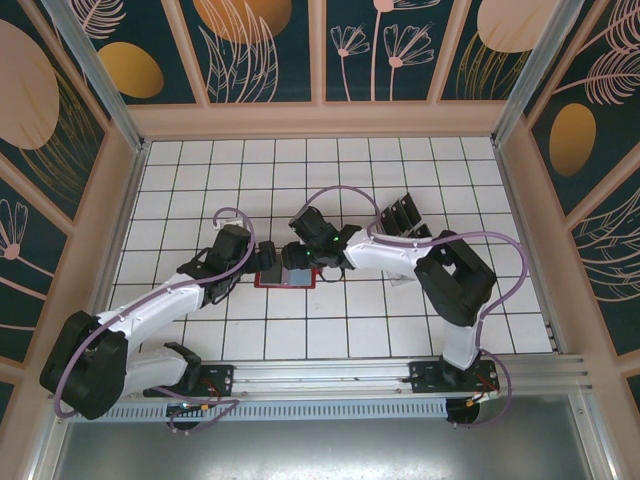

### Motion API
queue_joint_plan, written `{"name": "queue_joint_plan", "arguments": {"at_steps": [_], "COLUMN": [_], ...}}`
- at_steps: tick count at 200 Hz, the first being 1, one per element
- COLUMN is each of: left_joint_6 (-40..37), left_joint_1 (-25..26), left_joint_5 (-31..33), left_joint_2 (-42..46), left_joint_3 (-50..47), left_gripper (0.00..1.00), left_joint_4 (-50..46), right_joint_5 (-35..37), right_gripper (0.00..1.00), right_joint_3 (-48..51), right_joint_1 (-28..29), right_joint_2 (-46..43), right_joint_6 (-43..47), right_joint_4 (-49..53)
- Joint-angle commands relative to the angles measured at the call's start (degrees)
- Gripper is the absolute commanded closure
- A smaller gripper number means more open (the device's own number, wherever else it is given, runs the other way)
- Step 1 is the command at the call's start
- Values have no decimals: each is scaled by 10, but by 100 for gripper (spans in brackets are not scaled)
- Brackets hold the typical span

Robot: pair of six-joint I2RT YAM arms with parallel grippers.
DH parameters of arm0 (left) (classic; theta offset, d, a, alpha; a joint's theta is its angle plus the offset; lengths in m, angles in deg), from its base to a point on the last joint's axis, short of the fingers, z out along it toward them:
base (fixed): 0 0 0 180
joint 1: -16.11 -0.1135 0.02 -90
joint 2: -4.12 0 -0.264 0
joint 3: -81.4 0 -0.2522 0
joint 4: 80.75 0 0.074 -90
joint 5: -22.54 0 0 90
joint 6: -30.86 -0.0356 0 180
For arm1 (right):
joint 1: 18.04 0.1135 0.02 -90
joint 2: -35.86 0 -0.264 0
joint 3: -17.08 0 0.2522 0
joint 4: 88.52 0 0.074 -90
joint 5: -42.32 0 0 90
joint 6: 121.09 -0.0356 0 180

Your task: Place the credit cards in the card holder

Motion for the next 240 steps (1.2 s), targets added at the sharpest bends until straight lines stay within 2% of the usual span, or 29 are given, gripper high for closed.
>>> {"name": "queue_joint_plan", "arguments": {"at_steps": [1, 33, 93, 240], "left_joint_6": [2, 1, -5, -13], "left_joint_1": [1, 1, 0, 1], "left_joint_5": [1, 1, -10, -49], "left_joint_2": [4, 13, 15, 27], "left_joint_3": [5, 0, 0, -24], "left_gripper": [2, 1, 2, 2], "left_joint_4": [0, -3, -5, -2], "right_joint_5": [17, 20, 45, 7], "right_gripper": [50, 50, 50, 53], "right_joint_3": [-14, -24, -14, -8], "right_joint_1": [3, 7, -22, -21], "right_joint_2": [2, 29, 51, 72], "right_joint_6": [-20, -27, -17, -7], "right_joint_4": [5, -3, -2, -17]}}
